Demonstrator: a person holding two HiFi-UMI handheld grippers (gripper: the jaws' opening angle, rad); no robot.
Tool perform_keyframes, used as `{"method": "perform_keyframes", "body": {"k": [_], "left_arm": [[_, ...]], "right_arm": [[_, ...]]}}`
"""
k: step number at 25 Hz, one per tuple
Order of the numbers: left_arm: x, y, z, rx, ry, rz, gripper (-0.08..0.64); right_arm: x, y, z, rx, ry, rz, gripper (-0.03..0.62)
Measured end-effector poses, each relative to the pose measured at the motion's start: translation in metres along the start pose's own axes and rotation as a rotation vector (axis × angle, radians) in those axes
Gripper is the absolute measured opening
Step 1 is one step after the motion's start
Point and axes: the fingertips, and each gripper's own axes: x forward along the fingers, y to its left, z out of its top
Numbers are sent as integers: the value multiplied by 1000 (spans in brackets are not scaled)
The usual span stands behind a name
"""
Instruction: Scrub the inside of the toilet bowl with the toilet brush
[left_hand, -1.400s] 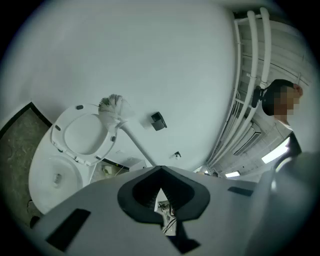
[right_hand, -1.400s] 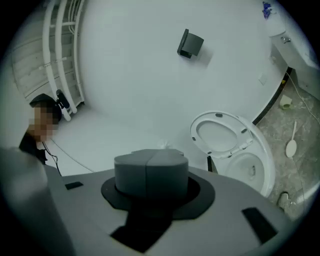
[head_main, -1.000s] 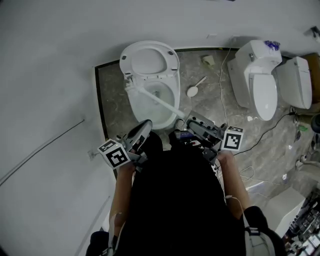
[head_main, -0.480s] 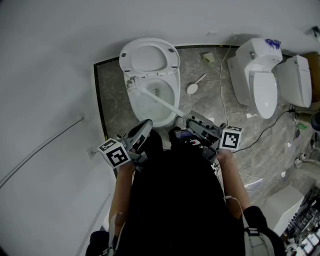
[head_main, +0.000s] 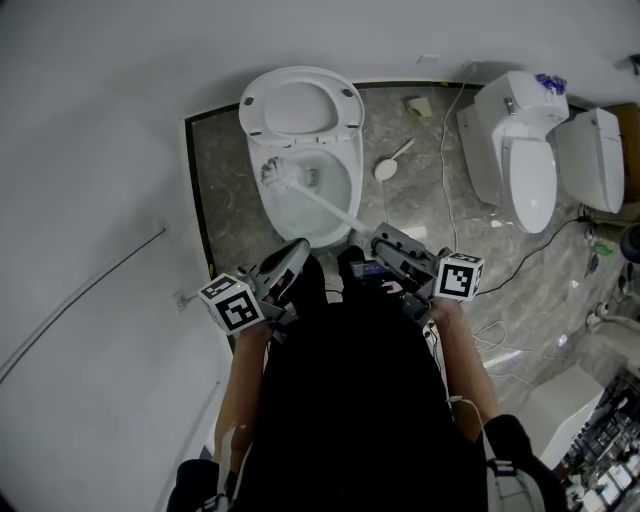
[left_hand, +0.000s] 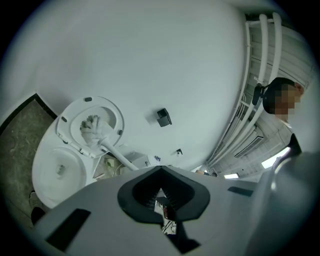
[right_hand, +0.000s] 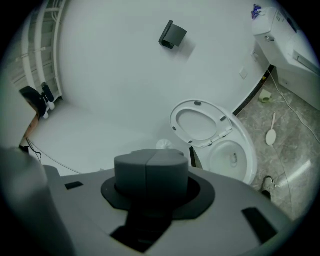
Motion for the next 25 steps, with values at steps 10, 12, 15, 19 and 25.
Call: {"method": "perform_keyframes", "body": {"k": [10,12,15,19,25], "left_arm": [[5,19,-2,-22,59,-1,11],[6,24,-1,-22,67,2,11],[7,30,0,-23,76,9,11],[8,38,-1,-30,90,23,11],[6,53,-7,-48,111,38,11]], "right_arm": [[17,-25,-14,-58,25,-109,160],[22,-30,-16,-69,33,-127,160],[27,-37,-20,-88,50,-152,160],[32,-46,-23,-102,74,-176,160],[41,-65,-30,-99,93,-229,160]]}}
